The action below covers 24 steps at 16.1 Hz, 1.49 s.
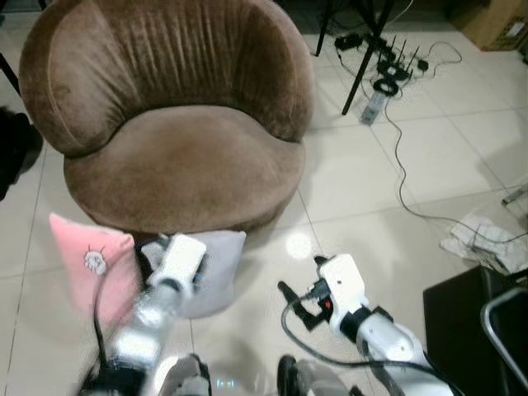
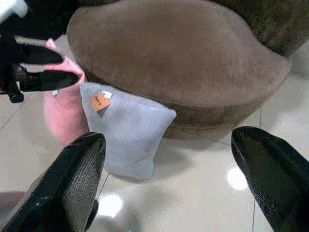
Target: Move the pillow to the sofa from floor
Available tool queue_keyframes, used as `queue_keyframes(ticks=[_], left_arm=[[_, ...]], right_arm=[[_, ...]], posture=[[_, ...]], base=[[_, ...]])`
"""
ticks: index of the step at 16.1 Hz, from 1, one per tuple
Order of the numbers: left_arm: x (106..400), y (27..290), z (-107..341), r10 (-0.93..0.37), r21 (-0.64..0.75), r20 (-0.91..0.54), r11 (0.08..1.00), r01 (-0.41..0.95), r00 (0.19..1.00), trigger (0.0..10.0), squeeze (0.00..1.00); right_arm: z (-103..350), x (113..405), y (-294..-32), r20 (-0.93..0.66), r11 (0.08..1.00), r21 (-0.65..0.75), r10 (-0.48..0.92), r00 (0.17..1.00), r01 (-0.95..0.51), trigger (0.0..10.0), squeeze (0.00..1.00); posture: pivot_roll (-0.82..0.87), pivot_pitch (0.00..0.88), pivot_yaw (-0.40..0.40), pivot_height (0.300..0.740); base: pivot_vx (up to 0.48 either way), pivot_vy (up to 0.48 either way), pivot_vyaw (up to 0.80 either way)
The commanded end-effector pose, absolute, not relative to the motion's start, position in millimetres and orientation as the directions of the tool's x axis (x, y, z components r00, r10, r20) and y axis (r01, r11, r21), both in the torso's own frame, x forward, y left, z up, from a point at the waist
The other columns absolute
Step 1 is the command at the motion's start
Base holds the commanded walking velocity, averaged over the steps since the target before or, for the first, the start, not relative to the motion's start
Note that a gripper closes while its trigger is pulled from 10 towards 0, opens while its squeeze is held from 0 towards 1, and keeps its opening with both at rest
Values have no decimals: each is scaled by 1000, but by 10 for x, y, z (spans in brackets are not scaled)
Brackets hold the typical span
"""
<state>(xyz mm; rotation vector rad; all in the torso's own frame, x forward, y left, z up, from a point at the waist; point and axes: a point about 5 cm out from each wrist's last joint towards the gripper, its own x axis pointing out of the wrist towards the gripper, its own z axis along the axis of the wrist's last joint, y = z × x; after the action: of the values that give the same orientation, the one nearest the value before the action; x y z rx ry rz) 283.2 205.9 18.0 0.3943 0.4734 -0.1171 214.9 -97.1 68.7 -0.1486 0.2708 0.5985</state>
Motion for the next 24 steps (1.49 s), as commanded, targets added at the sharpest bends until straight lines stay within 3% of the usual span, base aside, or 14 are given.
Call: queue_keyframes(ticks=[1,6,9,13,15,16,17,24], left_arm=[[2762,2250,20,29,342,-554,919,196,832,10000,0],[2760,2378,-105,36,388,-699,858,336,715,10000,0],[2763,2445,-100,80,402,-714,860,314,696,10000,0],[2942,2347,47,45,421,-635,857,296,771,10000,0],[3090,2240,276,-54,353,-444,907,230,895,10000,0],[3094,2245,318,-52,343,-399,917,202,915,10000,0],[3063,2262,341,-40,343,-352,924,169,935,10000,1000],[3022,2293,298,0,316,-375,940,127,927,10000,1000]], right_arm=[[644,2155,-1024,-309,826,-77,513,801,-559,10000,8],[636,2216,-1016,-309,807,-74,540,783,-586,10000,12],[633,2233,-1009,-309,803,-72,546,779,-591,10000,12],[630,2208,-1016,-300,823,-75,520,800,-564,10000,8],[620,2164,-1034,-305,843,-69,491,816,-533,10000,12],[616,2155,-1035,-309,845,-64,489,816,-531,10000,12],[611,2140,-1033,-316,843,-56,494,810,-536,10000,8],[619,2134,-1023,-320,826,-50,520,792,-562,10000,12]], posture=[[2,200,-116,740],[1,198,-132,740],[-8,192,-130,740],[-27,188,-111,740],[-19,197,-105,740],[-14,200,-104,740],[2,209,-106,740],[25,218,-115,740]], base=[[0,0,0],[0,0,0],[0,0,0],[0,0,0],[0,0,0],[0,0,0],[0,0,0],[0,0,0]])
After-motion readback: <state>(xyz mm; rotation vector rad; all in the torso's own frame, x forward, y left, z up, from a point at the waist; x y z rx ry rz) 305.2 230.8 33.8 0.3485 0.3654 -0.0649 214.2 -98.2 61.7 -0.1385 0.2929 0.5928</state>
